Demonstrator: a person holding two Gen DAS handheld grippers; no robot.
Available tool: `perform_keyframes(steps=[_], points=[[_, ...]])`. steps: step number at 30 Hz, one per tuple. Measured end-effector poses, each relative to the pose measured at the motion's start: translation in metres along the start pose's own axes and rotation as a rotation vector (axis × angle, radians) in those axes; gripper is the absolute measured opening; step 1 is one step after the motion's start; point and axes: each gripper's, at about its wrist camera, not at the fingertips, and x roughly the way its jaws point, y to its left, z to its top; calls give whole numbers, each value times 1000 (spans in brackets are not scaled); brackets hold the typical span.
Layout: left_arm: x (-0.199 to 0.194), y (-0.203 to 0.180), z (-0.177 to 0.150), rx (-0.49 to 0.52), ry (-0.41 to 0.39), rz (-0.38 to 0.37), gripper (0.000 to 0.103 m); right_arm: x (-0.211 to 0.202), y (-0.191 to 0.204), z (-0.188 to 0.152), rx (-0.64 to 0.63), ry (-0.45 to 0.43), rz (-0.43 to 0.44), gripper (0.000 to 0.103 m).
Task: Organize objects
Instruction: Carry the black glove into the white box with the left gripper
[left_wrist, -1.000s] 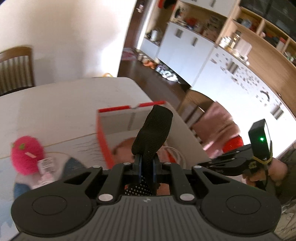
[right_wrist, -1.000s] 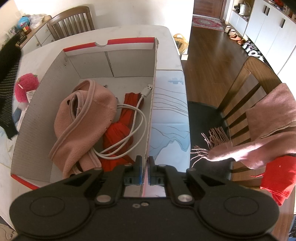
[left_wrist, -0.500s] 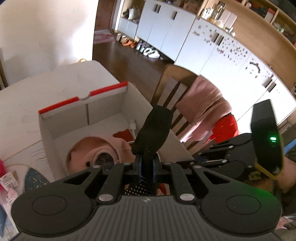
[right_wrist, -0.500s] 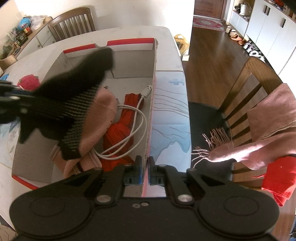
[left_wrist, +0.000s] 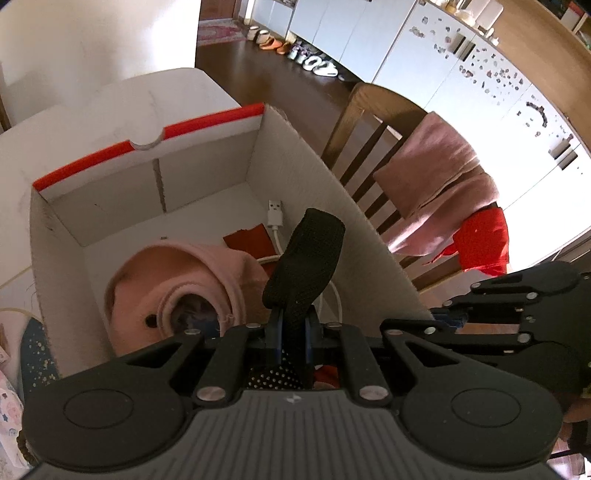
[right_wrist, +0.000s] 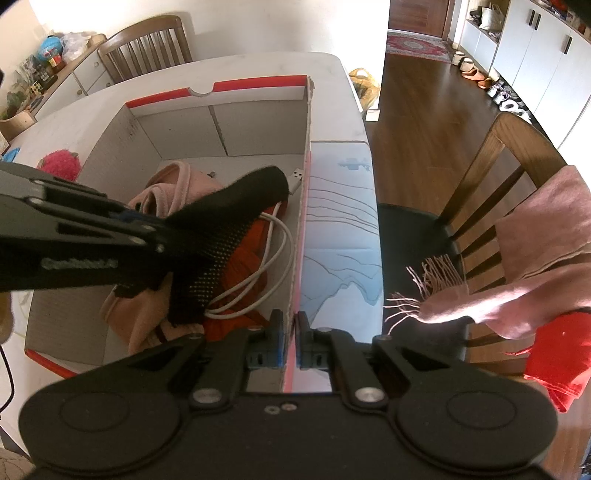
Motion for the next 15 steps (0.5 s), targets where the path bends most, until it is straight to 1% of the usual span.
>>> perform_keyframes(steps=[4,8,10,13,15], points=[[8,1,-1,3,13,4,10,0,-1,0,3,0,2,5],[14,3,-2,0,9,-6,10,0,-1,0,11,-1,5,5],[15,5,-2,-1,9,2,10,0,-1,0,10,-2,5,5],[15,7,-4,-4,8,3,15,0,-1,0,10,-2,5,5],[15,9,-5,-6,6,9,24,0,-1,0,11,-2,5,5]])
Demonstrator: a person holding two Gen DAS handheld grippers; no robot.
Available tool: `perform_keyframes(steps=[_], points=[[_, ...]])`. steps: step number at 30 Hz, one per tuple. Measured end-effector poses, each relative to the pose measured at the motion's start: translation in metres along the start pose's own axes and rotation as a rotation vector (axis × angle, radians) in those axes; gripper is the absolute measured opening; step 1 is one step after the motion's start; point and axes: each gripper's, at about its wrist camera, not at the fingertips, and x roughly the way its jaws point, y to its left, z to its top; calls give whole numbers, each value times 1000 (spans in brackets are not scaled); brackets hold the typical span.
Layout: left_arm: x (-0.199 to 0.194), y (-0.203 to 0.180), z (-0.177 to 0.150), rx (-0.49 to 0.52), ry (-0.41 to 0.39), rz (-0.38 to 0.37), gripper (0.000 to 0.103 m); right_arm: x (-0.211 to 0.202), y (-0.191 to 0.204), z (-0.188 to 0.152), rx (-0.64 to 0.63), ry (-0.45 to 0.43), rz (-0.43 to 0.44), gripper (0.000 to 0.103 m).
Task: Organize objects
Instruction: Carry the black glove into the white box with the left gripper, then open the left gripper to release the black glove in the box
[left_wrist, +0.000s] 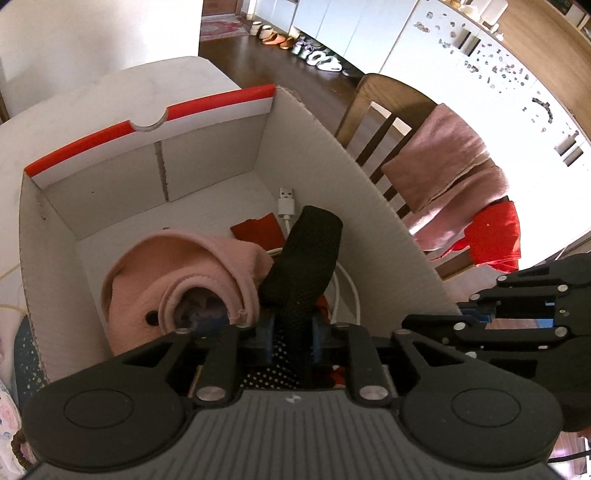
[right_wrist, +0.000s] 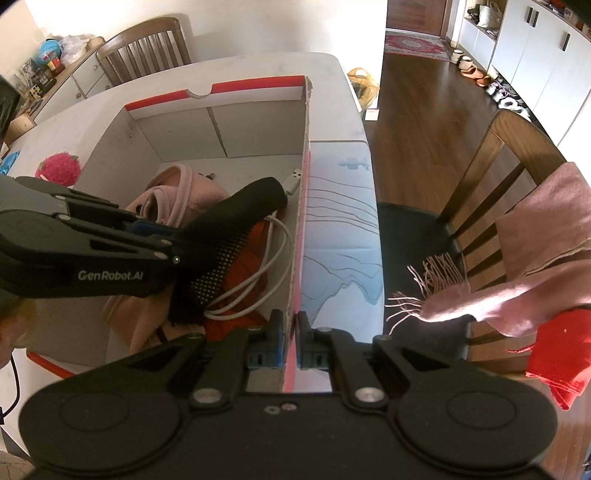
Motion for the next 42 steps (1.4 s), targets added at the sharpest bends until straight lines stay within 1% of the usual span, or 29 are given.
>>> perform_keyframes(steps=[1,2,3,4,5,6,12,17,24,29,32,35,42], points=[[0,0,-1,2,-2,-1,27,0,0,0,1,0,1,5],[-1,0,-2,2,-5,-1,33,0,0,0,4,-1,2,5],[-1,1,-3,0,-8,-2,41,0,-1,0,7,-1,3,5],[-2,1,-4,1,-12,-3,47,0,-1,0,8,-1,3,5],[-3,0,-5,5,-16,-2,58,0,-1,0,8,-1,3,5],[-4,-1,-6,11,-22,-1,60,0,-1,0,8,-1,2,5],[-13,-9,-12,39,-37,-12,60,0,-1,0,7,0,2,6],[-30,-16,-17,63,-70,-25,60,0,-1,0,6,0,2,6],[-61,-19,-25,53,-125,-58,60,0,-1,0,6,0,0,6],[-83,-19,-32,36,-159,-56,60,-1,-1,-1,7,-2,-1,6],[-95,-13,-37,11,-177,-48,67,-1,-1,-1,6,-1,-1,6],[-108,-6,-43,-12,-200,-43,69,-1,-1,-1,4,-1,-2,6],[-132,15,-56,-59,-251,29,78,-1,0,0,4,0,-2,6]])
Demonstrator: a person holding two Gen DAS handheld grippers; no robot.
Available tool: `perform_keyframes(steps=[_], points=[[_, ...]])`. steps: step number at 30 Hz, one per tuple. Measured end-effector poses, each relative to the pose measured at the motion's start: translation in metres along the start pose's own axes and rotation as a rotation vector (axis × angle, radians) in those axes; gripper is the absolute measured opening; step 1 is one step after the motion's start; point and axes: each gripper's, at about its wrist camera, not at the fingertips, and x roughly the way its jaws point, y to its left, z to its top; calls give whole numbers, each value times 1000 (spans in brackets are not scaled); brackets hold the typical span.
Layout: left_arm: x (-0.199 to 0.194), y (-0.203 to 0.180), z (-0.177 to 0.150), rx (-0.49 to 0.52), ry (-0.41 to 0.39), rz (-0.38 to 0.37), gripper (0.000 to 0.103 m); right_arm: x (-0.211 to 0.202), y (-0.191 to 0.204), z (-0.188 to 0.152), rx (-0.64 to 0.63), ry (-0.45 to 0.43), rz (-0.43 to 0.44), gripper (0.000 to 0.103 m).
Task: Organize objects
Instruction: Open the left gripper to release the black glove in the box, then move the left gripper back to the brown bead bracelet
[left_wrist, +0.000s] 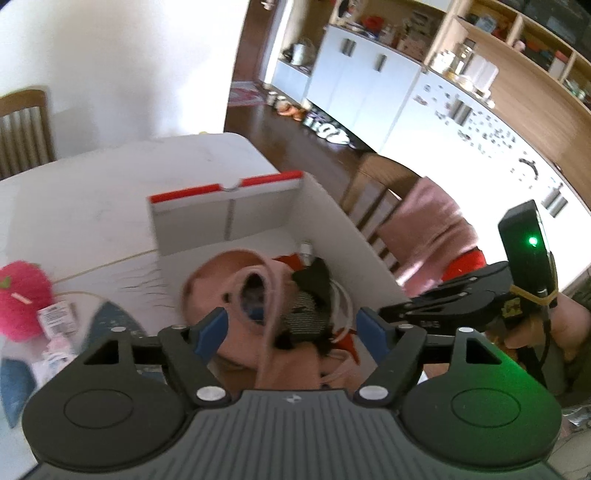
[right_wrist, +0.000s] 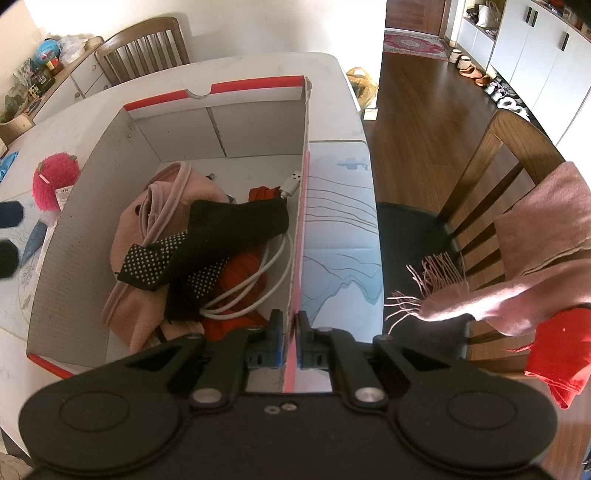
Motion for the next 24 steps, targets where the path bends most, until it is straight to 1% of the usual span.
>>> perform_keyframes(steps=[3,5,6,9,11,13,14,15,18,21,24], points=[[-9,18,-4,-36,-15,32,84,0,0,0,-1,0,-1,6],[-14,31,-7,-62,-22,66,85,0,0,-1,0,1,0,6],[-16,38,-9,-76,-24,89,87,0,0,0,-1,2,0,6],[-17,61,-16,-120,-23,169,87,0,0,0,-2,2,-2,6],[-17,75,-23,-145,-20,200,88,0,0,0,-2,3,-2,6],[-15,88,-30,-167,-13,222,93,0,0,0,-1,3,-1,6],[-14,95,-34,-178,-8,233,100,0,0,0,-2,3,0,6],[-13,102,-38,-190,-5,243,103,0,0,0,-2,3,0,6],[-8,118,-50,-215,15,280,103,0,0,0,-3,4,0,6],[-2,126,-62,-206,18,316,103,0,0,0,-3,5,-1,6],[5,131,-72,-190,36,305,103,0,0,0,-1,7,1,6]])
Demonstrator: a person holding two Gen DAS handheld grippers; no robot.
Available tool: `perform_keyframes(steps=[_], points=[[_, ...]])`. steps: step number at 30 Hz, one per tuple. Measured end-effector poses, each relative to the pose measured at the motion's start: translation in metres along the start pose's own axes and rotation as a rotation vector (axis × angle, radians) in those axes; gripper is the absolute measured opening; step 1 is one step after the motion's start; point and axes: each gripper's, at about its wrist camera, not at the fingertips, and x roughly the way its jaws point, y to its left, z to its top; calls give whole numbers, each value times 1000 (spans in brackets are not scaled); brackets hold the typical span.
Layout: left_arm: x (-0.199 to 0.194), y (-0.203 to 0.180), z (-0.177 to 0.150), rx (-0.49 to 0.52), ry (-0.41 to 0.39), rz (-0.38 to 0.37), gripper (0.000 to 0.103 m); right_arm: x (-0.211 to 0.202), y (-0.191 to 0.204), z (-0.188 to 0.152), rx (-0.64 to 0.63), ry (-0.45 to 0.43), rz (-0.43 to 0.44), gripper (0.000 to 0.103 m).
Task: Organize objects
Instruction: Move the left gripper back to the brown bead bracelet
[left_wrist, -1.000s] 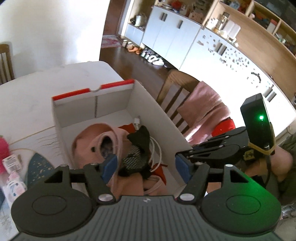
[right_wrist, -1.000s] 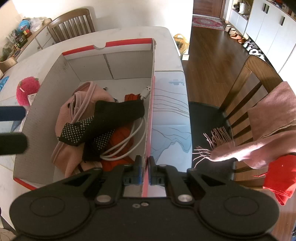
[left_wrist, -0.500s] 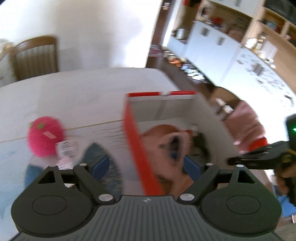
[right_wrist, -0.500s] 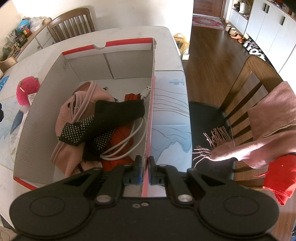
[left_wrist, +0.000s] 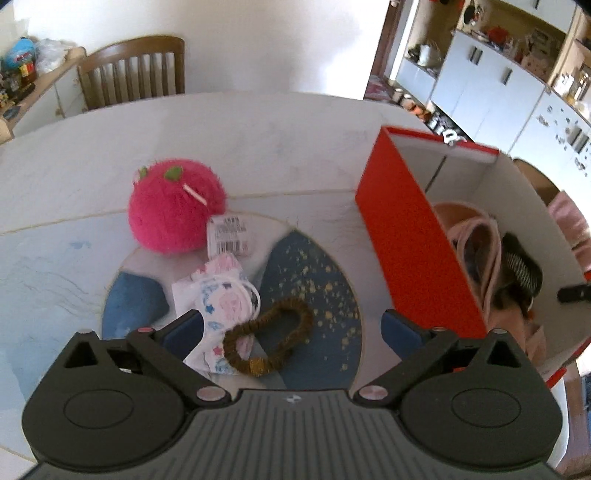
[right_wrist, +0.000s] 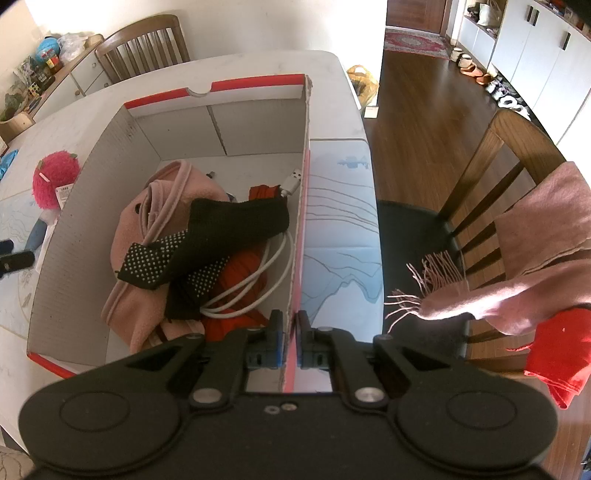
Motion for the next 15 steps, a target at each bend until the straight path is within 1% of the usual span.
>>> perform_keyframes(steps=[2,4,6,9,15], points=[[5,1,-4,11,8,2,103,0,0,0,0,1,-1,6],[10,-2,-8,43,8,27,103,0,0,0,0,3,-2,6],[15,-4,-11,72,5,38,103,0,0,0,0,3,-2,6],[24,-3,-14,59,22,17,103,0,0,0,0,3,-2,6],[39,-5,-18,90,29,45,102,0,0,-1,1,7,0,6]])
